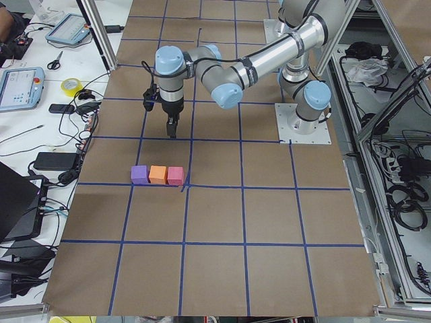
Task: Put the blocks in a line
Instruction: 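Open the left gripper and lift it away from the cubes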
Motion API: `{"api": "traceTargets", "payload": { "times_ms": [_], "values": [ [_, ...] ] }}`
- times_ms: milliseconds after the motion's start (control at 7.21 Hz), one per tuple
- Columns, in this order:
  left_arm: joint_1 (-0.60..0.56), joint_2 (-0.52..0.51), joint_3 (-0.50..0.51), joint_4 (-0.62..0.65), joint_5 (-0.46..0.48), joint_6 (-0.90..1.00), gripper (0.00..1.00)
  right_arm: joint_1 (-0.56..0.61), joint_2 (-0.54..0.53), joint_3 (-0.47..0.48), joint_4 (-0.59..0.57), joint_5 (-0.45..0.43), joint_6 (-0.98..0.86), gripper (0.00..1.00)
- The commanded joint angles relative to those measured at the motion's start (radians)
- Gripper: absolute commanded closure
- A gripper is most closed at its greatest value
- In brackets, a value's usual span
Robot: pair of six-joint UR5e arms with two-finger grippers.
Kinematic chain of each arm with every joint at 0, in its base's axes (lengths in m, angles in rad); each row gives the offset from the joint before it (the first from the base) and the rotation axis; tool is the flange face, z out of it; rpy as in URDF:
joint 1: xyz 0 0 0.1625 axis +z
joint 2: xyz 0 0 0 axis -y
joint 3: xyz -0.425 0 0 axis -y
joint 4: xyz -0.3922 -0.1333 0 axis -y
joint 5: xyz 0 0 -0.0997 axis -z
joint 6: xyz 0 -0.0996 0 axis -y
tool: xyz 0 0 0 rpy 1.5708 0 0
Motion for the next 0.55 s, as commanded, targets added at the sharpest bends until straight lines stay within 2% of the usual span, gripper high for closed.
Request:
{"api": "traceTargets", "payload": {
  "times_ms": [0, 277, 416],
  "values": [
    [-0.166, 0.066, 0.047, -0.124, 0.001, -0.267, 0.01, 0.0, 0.0, 0.0, 0.001, 0.0, 0.001, 0.0],
    [-0.384, 0.1, 0.067, -0.131, 0.016, -0.562, 0.0, 0.0, 0.0, 0.0, 0.001, 0.0, -0.001, 0.0],
    [-0.47, 0.119, 0.069, -0.137, 0.017, -0.621, 0.0, 0.0, 0.0, 0.0, 0.001, 0.0, -0.005, 0.0]
  ]
}}
